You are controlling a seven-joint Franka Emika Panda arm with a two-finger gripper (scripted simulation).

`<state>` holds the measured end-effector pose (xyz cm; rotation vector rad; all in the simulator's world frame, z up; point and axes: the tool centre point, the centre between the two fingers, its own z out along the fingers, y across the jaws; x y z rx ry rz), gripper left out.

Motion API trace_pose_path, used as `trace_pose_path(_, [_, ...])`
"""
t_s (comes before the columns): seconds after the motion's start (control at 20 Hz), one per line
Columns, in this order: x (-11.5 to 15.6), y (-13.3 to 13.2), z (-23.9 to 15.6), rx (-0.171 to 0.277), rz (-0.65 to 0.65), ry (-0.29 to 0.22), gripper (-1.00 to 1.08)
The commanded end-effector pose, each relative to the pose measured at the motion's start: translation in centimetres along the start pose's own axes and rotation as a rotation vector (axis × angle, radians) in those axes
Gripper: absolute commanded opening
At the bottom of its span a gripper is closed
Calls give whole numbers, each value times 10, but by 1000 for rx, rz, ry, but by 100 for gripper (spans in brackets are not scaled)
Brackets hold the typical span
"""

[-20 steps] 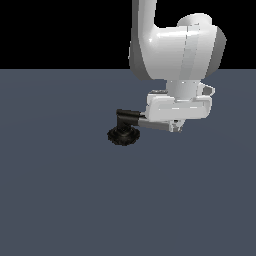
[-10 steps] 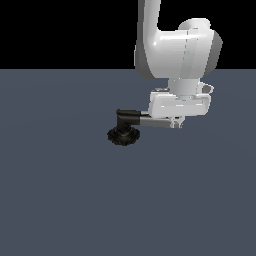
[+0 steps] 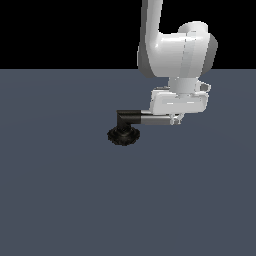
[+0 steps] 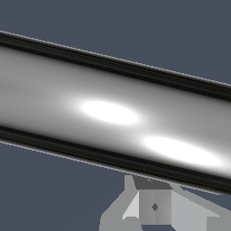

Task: Turn on the faucet by rotating a designated handle.

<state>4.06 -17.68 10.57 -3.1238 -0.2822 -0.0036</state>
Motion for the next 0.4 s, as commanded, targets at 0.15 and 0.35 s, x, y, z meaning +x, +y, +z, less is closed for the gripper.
trace_pose_path(0.15, [8, 20, 3, -5, 14, -2, -100])
trace_pose_path(0.35, [14, 26, 3, -5, 14, -3, -100])
